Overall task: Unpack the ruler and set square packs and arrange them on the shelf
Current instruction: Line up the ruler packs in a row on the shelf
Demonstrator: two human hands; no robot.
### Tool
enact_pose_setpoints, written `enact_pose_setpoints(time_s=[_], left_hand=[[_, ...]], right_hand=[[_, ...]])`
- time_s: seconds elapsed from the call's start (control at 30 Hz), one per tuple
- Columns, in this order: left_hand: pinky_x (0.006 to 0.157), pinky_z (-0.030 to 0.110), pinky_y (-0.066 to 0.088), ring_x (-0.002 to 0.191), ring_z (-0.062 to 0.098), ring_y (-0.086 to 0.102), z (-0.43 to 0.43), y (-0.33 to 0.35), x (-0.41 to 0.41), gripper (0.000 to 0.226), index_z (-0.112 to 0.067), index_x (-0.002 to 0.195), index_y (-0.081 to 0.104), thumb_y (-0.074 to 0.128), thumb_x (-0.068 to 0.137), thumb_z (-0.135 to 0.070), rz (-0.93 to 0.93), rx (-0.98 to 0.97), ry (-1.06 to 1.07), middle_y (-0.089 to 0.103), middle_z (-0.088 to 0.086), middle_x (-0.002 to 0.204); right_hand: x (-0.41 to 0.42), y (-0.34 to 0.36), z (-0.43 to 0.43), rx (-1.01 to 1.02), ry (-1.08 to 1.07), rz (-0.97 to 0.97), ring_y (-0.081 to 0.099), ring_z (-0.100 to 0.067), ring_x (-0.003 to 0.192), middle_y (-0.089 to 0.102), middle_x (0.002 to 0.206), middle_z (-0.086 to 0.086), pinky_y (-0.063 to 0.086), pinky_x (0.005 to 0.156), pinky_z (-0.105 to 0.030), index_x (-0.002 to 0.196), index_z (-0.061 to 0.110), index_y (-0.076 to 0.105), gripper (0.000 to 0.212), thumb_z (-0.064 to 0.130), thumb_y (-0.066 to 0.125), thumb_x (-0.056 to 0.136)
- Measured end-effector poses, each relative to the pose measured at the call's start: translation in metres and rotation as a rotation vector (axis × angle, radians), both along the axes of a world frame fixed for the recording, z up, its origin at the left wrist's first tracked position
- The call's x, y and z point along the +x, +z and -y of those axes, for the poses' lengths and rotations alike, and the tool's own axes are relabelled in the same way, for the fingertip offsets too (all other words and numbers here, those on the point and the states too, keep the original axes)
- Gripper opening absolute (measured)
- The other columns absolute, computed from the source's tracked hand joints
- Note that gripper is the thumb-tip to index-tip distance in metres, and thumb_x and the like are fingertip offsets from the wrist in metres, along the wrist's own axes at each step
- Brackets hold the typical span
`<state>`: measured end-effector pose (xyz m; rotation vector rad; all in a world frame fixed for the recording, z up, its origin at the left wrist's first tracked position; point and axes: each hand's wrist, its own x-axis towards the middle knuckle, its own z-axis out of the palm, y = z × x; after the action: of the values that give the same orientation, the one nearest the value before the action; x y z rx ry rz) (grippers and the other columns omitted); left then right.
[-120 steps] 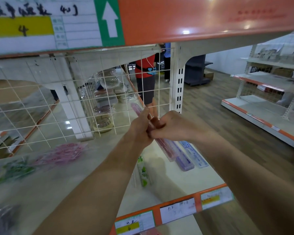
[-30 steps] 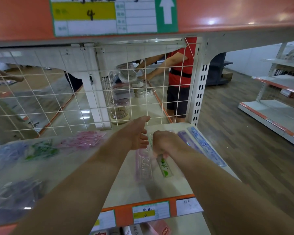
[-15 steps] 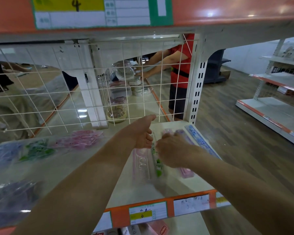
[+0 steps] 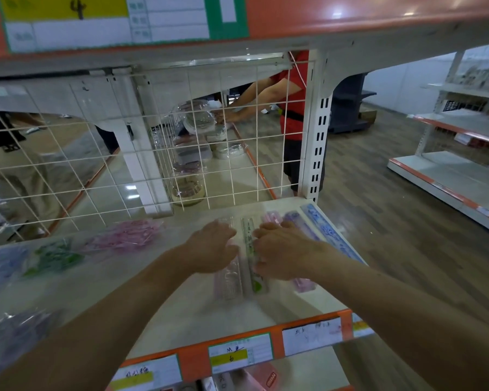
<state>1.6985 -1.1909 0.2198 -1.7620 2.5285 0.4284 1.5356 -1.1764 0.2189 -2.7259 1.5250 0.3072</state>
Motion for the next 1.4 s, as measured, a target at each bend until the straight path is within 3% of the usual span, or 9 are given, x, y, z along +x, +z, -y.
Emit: enact_pose_setpoints(time_s=[0.03,0.1,0.17,0.63,0.93,1.03,1.13,1.3,1.4], left_hand=[[0.111,0.037,0.026,0.14,0.025,0.025,-0.004,-0.006,0.008,0.05,-0.01,0.143,0.035,0.036,0.1,-0.036,0.105,0.009,-0.028,0.029,0.009,0.152],[0.118,0.041,0.007,0.147,0.018,0.0,-0.012,-0.016,0.015,0.061,-0.019,0.152,0.011,0.028,0.101,-0.045,0.202,0.069,-0.027,0.002,0.002,0.161],[0.118,0.041,0.001,0.147,0.015,-0.006,-0.018,-0.023,0.014,0.062,-0.021,0.153,0.001,0.023,0.101,-0.047,0.215,0.073,-0.019,-0.007,0.001,0.16],[0.115,0.046,-0.009,0.146,0.014,-0.011,-0.024,-0.028,-0.001,0.063,-0.021,0.153,-0.003,0.016,0.1,-0.051,0.226,0.046,-0.021,-0.009,0.0,0.16],[0.117,0.047,-0.008,0.146,0.015,-0.01,-0.027,-0.023,-0.008,0.063,-0.02,0.152,-0.003,0.016,0.1,-0.051,0.218,0.06,-0.019,-0.009,0.0,0.16],[0.117,0.048,-0.008,0.146,0.015,-0.011,-0.027,-0.024,-0.01,0.064,-0.021,0.153,-0.002,0.015,0.1,-0.052,0.216,0.062,-0.015,-0.009,0.0,0.16],[0.116,0.049,-0.009,0.146,0.015,-0.01,-0.026,-0.024,-0.009,0.064,-0.022,0.153,-0.001,0.016,0.099,-0.053,0.218,0.057,-0.011,-0.008,-0.001,0.16],[0.115,0.048,-0.01,0.146,0.014,-0.011,-0.027,-0.024,-0.006,0.065,-0.023,0.152,-0.003,0.016,0.099,-0.054,0.219,0.071,-0.009,-0.009,-0.002,0.16],[0.115,0.048,-0.01,0.146,0.014,-0.011,-0.027,-0.023,-0.005,0.065,-0.023,0.152,-0.003,0.015,0.099,-0.054,0.227,0.069,-0.009,-0.01,-0.002,0.16]], right_hand=[[0.001,-0.002,0.002,0.004,0.011,0.015,0.038,-0.021,0.127,0.051,0.127,-0.002,0.024,0.11,-0.049,0.12,0.013,0.056,0.037,0.039,0.043,0.096],[0.004,-0.006,0.004,0.037,0.015,0.021,0.035,-0.02,0.131,0.049,0.132,0.0,0.018,0.112,-0.05,0.125,0.016,0.054,0.039,0.04,0.04,0.097],[0.004,-0.008,0.005,0.07,-0.017,0.043,0.035,-0.02,0.131,0.05,0.132,0.001,0.015,0.113,-0.05,0.125,0.017,0.053,0.039,0.041,0.039,0.098],[-0.02,-0.018,0.02,0.042,0.057,-0.02,0.039,-0.019,0.125,0.054,0.126,0.006,0.028,0.107,-0.048,0.118,0.023,0.057,0.028,0.031,0.047,0.093],[-0.028,-0.001,0.016,0.112,0.07,0.007,0.037,-0.018,0.134,0.046,0.142,0.003,0.027,0.113,-0.043,0.135,0.024,0.05,0.04,0.023,0.051,0.095],[-0.025,-0.005,0.018,0.114,0.056,0.021,0.039,-0.018,0.131,0.051,0.136,0.004,0.025,0.113,-0.045,0.127,0.025,0.056,0.035,0.036,0.044,0.096],[-0.018,-0.011,0.019,0.093,0.016,0.032,0.046,-0.02,0.121,0.059,0.12,0.002,0.027,0.109,-0.045,0.113,0.024,0.062,0.046,0.057,0.045,0.086],[-0.015,-0.016,0.02,0.155,-0.054,0.082,0.045,-0.027,0.117,0.057,0.113,0.003,0.035,0.104,-0.05,0.098,0.03,0.058,0.04,0.061,0.047,0.076],[-0.015,-0.012,0.018,0.173,-0.05,0.05,0.045,-0.027,0.119,0.057,0.118,0.002,0.032,0.106,-0.05,0.105,0.029,0.061,0.034,0.049,0.05,0.08]])
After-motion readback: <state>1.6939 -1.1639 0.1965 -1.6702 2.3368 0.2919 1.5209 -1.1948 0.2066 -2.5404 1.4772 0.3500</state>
